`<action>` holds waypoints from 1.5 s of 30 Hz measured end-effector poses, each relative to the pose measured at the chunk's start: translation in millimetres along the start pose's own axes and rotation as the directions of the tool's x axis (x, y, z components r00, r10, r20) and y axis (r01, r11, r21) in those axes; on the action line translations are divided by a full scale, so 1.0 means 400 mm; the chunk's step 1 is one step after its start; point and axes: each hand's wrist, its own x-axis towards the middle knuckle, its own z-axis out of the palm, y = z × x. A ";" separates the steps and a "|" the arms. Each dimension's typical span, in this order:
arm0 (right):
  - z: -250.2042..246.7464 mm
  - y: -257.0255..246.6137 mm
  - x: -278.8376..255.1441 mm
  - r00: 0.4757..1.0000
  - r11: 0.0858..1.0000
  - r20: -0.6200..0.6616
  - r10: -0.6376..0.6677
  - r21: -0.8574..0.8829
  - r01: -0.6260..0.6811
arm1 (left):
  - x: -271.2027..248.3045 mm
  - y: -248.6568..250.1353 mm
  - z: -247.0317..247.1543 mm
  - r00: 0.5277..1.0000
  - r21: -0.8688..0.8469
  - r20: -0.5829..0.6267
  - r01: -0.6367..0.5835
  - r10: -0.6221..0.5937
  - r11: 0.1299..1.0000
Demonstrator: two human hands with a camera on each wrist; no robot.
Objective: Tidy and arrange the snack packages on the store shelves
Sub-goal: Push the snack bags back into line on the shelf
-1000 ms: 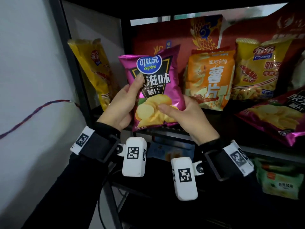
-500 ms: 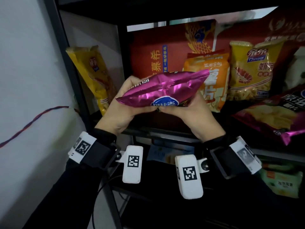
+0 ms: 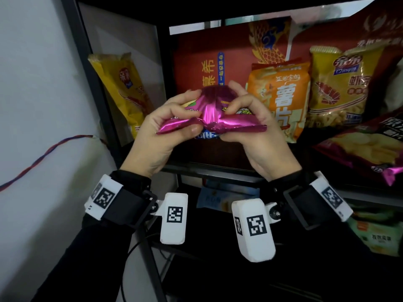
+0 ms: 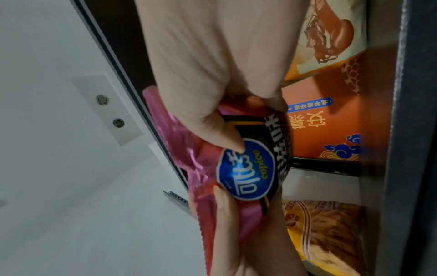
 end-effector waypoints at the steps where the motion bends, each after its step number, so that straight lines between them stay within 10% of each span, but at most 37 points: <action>1: 0.004 0.000 0.003 1.000 1.000 0.009 -0.011 0.025 0.011 | -0.004 -0.004 0.002 1.000 0.031 0.001 -0.019 0.019 0.999; 8: -0.008 0.036 0.011 0.983 0.969 -0.169 -0.072 0.221 0.109 | -0.018 0.020 0.017 0.997 0.205 0.069 0.011 -0.026 0.979; 15: -0.001 0.020 0.006 0.958 0.967 -0.210 -0.196 0.120 0.224 | 0.003 0.059 0.032 0.853 -0.302 0.071 0.512 -0.517 0.804; 24: -0.021 -0.020 -0.016 0.918 0.914 -0.128 0.375 0.216 -0.343 | 0.010 0.027 0.027 0.929 -0.092 -0.157 0.325 -0.336 0.941; 38: -0.072 -0.008 -0.033 0.924 0.922 -0.038 0.381 0.082 -0.377 | 0.038 0.015 -0.026 0.917 0.088 0.109 0.375 -0.383 0.923; 45: -0.069 -0.017 -0.016 0.910 0.892 0.068 0.409 -0.241 -0.383 | 0.029 -0.027 0.004 0.903 0.018 0.018 0.429 -0.429 0.903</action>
